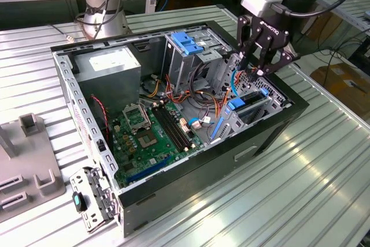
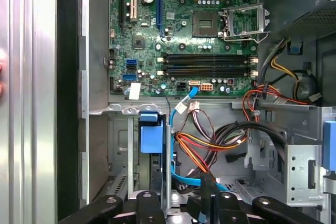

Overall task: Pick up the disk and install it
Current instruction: 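Insert the first disk wire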

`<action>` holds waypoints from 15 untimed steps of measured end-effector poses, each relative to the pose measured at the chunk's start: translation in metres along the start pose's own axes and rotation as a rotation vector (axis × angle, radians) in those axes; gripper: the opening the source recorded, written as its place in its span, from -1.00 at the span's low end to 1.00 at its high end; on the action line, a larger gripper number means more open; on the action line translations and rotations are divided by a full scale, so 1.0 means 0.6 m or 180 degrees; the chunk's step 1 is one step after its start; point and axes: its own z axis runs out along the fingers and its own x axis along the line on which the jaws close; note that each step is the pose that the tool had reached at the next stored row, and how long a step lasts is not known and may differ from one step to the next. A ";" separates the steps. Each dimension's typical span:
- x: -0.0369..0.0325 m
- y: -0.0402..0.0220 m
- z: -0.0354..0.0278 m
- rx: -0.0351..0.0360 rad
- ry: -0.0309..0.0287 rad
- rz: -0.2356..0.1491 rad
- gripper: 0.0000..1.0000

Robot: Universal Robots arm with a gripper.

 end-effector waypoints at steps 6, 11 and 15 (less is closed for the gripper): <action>-0.021 -0.002 0.000 0.0000 -0.0003 0.0000 -0.15; -0.033 -0.012 0.000 0.0000 -0.0016 0.0000 -0.15; -0.037 -0.029 0.000 0.0000 -0.0017 0.0000 -0.15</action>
